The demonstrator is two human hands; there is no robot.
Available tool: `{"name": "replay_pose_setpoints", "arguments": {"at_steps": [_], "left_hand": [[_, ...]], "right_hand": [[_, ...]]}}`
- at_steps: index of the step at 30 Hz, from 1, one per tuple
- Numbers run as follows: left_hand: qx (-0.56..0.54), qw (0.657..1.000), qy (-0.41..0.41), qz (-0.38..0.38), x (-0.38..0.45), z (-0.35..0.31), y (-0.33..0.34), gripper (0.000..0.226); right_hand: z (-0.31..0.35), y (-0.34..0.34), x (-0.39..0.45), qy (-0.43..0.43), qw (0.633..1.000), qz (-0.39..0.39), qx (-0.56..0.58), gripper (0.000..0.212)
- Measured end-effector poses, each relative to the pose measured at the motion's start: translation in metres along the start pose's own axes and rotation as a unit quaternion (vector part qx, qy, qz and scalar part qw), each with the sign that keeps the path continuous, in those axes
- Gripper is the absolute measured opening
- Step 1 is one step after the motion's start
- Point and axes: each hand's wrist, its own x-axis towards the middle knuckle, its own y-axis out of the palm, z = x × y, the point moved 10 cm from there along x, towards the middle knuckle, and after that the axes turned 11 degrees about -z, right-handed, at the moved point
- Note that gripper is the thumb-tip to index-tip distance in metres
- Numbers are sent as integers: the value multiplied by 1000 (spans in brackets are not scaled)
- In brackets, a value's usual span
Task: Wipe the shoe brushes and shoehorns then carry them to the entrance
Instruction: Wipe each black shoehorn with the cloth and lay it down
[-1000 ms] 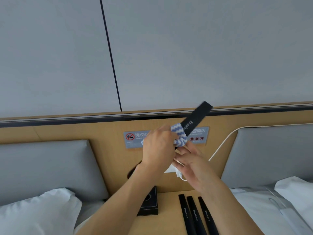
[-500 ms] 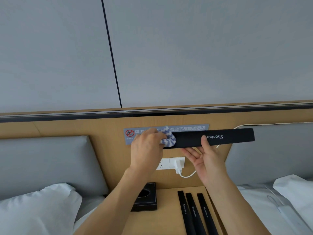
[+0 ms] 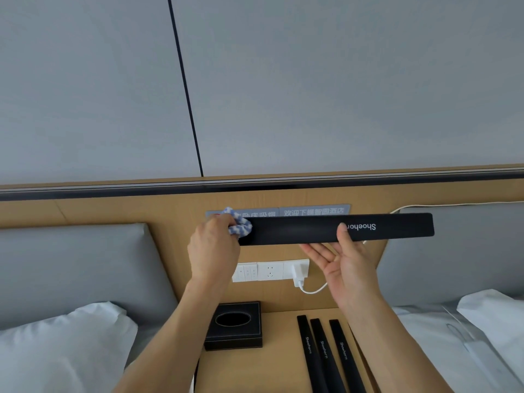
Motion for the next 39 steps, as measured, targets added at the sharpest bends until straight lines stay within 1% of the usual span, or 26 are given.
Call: {"name": "replay_pose_setpoints", "arguments": {"at_steps": [2, 5, 10, 12, 15, 18, 20, 23, 26, 28, 30, 33, 36, 38, 39], "left_hand": [[14, 1000, -3, 7, -2, -1, 3, 16], [12, 999, 20, 40, -8, -13, 13, 19], [-87, 988, 78, 105, -31, -57, 29, 15], [-118, 982, 80, 121, -36, -66, 33, 16], [-172, 973, 39, 148, -37, -63, 39, 8], [-220, 960, -11, 173, -37, -55, 43, 7], [-248, 950, -52, 181, -36, -46, 46, 9], [-293, 927, -115, 205, -36, -34, 51, 10], [-345, 895, -158, 234, -40, -28, 56, 7], [-369, 877, -180, 249, -41, -24, 59, 1], [-404, 854, -204, 258, -44, -21, 61, 7], [-449, 819, -227, 277, -48, -20, 62, 8], [-471, 797, -234, 298, -51, -20, 63, 9], [-474, 791, -235, 305, -53, -18, 63, 10], [-477, 789, -239, 305, -54, -17, 63, 10]], "right_hand": [[0, 1, 0, -1, 1000, -4, -3, 31], [0, 5, 1, -10, 1000, -6, -23, 30], [-16, 17, -1, -10, 993, -3, -120, 23], [-21, 21, -2, -6, 986, 14, -164, 25], [-23, 24, -2, -14, 973, 50, -226, 25], [-23, 32, -6, -26, 952, 124, -279, 18], [-23, 37, -10, -23, 937, 177, -301, 25], [-18, 39, -10, -43, 919, 216, -326, 33], [-14, 41, -9, -63, 912, 224, -338, 35], [-13, 43, -8, -76, 907, 222, -350, 34], [-14, 44, -8, -85, 900, 220, -367, 26], [-20, 43, -6, -74, 897, 216, -378, 20], [-25, 45, -9, -58, 897, 227, -376, 28], [-26, 45, -11, -50, 899, 219, -376, 38], [-26, 44, -11, -53, 897, 209, -385, 39]]}}
